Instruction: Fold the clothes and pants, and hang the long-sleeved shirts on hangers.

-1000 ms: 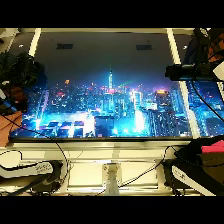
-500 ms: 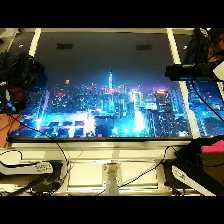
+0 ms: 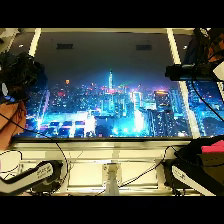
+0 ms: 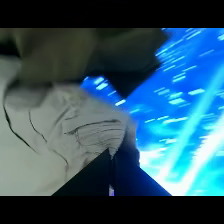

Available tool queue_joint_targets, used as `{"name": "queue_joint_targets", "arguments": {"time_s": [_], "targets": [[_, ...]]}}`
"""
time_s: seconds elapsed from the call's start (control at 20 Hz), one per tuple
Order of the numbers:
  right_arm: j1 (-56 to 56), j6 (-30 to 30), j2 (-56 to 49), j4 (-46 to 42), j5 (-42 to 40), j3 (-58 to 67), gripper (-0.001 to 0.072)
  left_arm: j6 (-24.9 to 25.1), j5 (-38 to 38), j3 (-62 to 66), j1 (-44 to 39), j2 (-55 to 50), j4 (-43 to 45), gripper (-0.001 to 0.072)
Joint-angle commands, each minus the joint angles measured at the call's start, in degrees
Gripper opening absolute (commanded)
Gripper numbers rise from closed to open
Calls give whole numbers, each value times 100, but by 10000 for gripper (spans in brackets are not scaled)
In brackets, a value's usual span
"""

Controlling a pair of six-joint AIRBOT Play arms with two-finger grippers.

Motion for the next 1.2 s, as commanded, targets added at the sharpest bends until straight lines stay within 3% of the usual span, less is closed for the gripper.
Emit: {"name": "queue_joint_targets", "arguments": {"time_s": [0.0,0.4,0.6,0.75,0.9,1.0,1.15], "targets": [[2,-94,4,-59,-4,4,12,2,140,0,-529,680,-752,12],[4,-195,4,-142,-332,2,12,2,468,0,-2533,1215,-2205,12],[2,-195,4,-142,-505,4,12,0,1906,0,-3827,1215,-3143,12],[2,-197,4,-195,-605,4,13,-2,3744,0,-4828,1200,-3888,12],[2,-197,4,-238,-603,2,13,-2,5447,0,-5663,1198,-3998,12],[2,-197,4,-271,-601,2,13,2,5722,0,-5934,1198,-3993,12],[2,-197,4,-271,-595,4,14,2,5248,-2,-5899,1158,-3895,11]]}}
